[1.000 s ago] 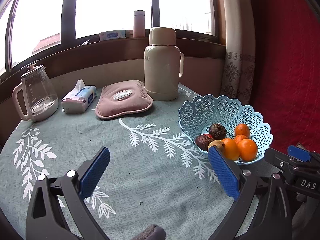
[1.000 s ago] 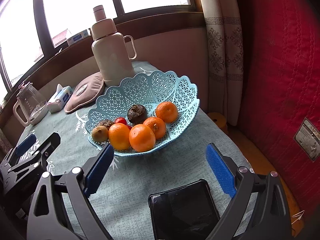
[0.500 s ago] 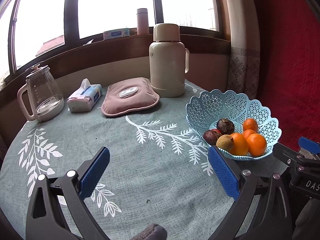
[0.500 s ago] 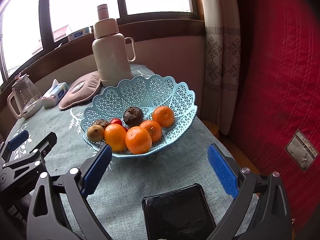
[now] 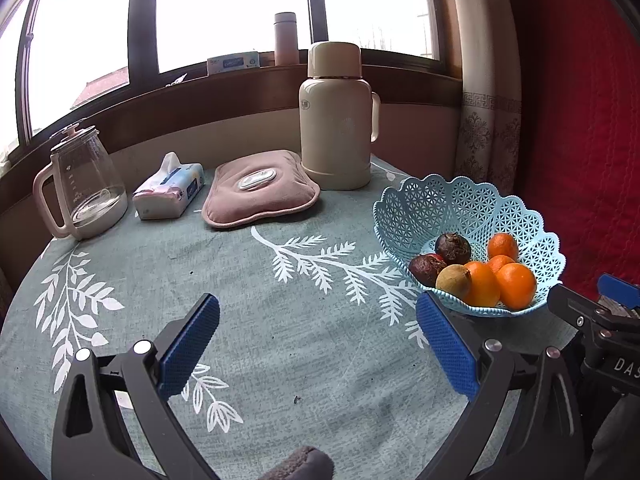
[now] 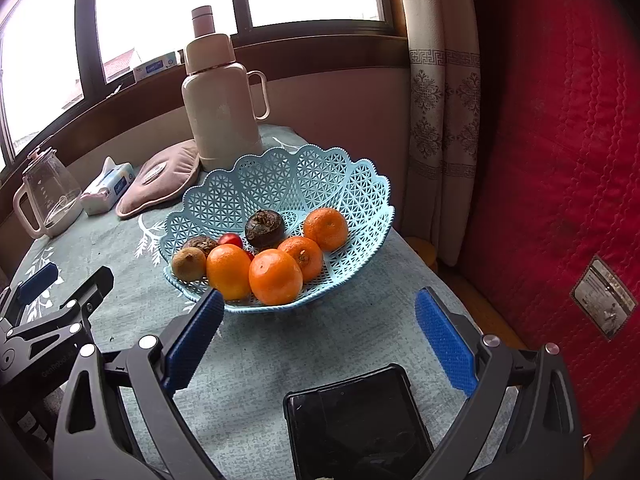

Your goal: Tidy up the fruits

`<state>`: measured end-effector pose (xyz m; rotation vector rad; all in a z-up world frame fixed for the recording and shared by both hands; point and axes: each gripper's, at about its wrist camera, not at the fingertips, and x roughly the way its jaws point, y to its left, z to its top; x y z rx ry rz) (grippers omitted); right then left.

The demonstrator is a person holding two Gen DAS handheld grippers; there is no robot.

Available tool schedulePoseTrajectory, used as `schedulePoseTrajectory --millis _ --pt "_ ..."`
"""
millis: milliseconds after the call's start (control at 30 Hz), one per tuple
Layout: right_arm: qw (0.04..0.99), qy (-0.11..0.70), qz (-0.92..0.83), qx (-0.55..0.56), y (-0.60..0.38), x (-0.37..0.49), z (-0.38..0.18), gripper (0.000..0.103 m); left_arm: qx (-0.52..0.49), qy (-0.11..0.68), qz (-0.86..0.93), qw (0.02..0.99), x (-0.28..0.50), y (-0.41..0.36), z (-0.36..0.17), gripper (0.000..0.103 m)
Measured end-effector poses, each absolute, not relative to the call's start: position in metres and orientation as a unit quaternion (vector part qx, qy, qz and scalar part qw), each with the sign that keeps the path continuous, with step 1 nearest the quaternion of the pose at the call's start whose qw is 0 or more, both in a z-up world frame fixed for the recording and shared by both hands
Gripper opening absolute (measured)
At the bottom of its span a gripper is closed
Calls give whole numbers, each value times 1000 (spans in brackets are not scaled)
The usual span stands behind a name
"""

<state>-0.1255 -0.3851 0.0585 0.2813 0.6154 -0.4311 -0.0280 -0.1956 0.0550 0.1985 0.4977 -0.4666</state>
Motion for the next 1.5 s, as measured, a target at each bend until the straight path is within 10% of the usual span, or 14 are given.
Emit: schedulePoseTrajectory --millis 1500 --pt "921 299 -219 120 -379 -126 61 98 108 227 -238 938 -37 -199 59 98"
